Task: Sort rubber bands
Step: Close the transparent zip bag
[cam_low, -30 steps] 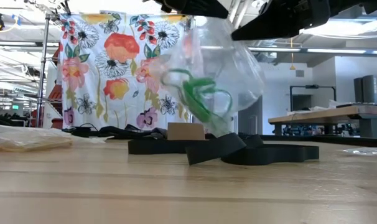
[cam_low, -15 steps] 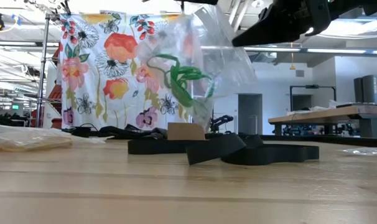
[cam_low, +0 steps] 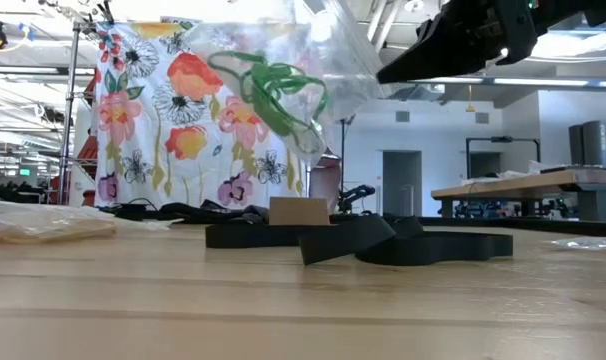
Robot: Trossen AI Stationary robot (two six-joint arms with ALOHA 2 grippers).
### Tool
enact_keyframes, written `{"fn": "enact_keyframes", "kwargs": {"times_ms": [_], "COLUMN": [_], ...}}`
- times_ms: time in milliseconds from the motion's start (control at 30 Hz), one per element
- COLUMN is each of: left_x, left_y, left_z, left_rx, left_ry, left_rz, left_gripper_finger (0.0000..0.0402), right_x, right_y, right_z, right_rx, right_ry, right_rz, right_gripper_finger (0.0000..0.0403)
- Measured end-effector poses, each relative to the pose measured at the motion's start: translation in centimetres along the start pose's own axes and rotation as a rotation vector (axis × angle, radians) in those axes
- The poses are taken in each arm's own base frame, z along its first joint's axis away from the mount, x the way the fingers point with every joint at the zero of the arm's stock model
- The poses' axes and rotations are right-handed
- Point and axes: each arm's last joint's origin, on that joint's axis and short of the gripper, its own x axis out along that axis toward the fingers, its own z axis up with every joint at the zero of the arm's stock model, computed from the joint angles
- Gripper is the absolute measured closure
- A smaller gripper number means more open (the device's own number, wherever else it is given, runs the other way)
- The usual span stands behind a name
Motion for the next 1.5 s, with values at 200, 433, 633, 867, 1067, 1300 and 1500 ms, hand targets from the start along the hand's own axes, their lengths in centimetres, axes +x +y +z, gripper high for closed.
{"fn": "enact_keyframes", "kwargs": {"times_ms": [200,433,633,867,1067,1300,1500], "left_x": [0.1,0.5,0.5,1.0,3.8,6.1,6.3], "left_y": [-0.2,-0.1,-0.3,-0.4,-1.6,-2.2,-2.0], "left_z": [-0.3,-0.7,-0.9,-0.2,-1.0,-1.5,-1.5], "left_rx": [0.047,0.092,0.075,-0.069,-0.034,0.021,-0.008], "left_ry": [0.004,0.02,0.025,-0.04,-0.002,0.265,0.334], "left_rz": [-0.04,-0.051,-0.074,-0.185,-0.237,-0.172,-0.155], "left_gripper_finger": [0.04,0.034,0.0232,0.0184,0.0183,0.0183,0.0202], "right_x": [0.0,0.0,0.0,0.1,0.1,0.1,0.1], "right_y": [0.0,0.0,0.0,-0.2,-0.2,-0.2,-0.2], "right_z": [0.0,0.3,0.3,0.3,0.2,0.1,0.1], "right_rx": [-0.005,-0.006,-0.002,0.019,0.019,0.014,0.017], "right_ry": [0.0,0.001,-0.001,0.001,0.008,0.021,0.022], "right_rz": [0.001,0.0,0.0,-0.006,-0.006,-0.012,-0.01], "right_gripper_finger": [0.0387,0.0387,0.0387,0.0387,0.0387,0.0387,0.0387]}}
